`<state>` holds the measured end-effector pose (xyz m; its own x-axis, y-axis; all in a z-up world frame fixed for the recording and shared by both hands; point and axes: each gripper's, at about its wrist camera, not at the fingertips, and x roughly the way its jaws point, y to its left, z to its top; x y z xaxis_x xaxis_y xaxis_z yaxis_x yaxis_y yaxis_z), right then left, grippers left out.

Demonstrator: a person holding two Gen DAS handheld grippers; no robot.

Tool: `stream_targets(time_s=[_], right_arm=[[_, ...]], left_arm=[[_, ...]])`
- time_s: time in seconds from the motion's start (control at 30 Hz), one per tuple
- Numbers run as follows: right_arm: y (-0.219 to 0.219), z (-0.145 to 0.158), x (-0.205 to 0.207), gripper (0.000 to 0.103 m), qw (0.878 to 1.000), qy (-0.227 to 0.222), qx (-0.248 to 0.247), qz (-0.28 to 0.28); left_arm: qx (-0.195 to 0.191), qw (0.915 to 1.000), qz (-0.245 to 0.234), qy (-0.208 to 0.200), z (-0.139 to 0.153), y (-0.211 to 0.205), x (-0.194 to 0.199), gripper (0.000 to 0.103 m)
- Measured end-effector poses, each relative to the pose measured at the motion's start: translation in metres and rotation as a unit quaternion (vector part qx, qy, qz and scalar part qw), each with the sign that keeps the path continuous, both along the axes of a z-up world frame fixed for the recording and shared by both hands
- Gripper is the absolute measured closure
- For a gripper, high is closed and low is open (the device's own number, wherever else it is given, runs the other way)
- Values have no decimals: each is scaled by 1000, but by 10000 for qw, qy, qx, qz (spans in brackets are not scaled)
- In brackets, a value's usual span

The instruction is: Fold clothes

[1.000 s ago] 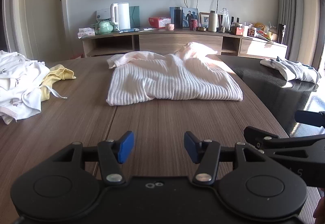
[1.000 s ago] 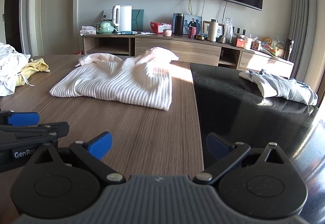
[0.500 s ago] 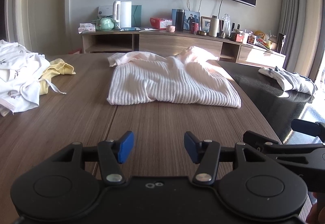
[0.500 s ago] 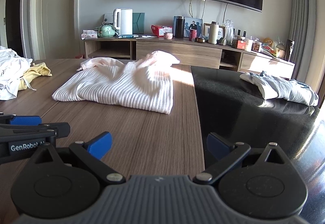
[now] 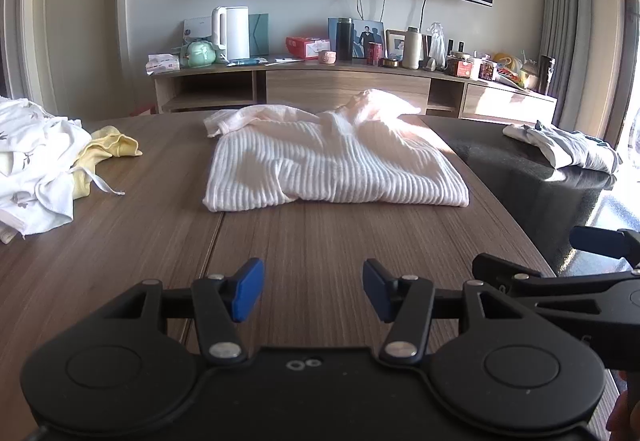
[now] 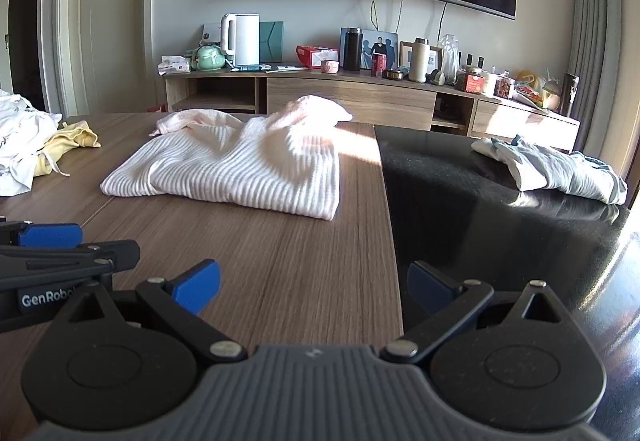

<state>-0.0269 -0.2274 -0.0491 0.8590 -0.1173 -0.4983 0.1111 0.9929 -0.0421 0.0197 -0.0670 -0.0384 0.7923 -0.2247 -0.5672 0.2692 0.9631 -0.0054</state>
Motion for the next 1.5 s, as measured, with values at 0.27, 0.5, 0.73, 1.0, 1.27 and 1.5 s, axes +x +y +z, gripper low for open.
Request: stream_targets(time_s=[0.27, 0.5, 0.73, 1.0, 1.27, 1.5], right_arm=[[0, 0, 0, 1, 10000, 0, 5, -2], [0, 0, 0, 1, 10000, 11, 9, 5], [-1, 0, 0, 1, 10000, 43, 20, -12], [-5, 0, 0, 1, 9999, 27, 87, -93], [-4, 1, -1, 1, 10000, 10, 69, -53], [-3, 1, -2, 1, 10000, 24, 47, -35]], left_arm=[[-84, 9999, 99, 16, 1, 3, 1, 48], [-262, 9995, 150, 55, 2, 9, 3, 48], [-309, 9994, -67, 146, 2, 6, 3, 48], [-486, 9988, -80, -5, 7, 10, 0, 47], [-679, 9974, 227, -112, 16, 20, 0, 47], [-746, 9971, 100, -118, 19, 23, 1, 47]])
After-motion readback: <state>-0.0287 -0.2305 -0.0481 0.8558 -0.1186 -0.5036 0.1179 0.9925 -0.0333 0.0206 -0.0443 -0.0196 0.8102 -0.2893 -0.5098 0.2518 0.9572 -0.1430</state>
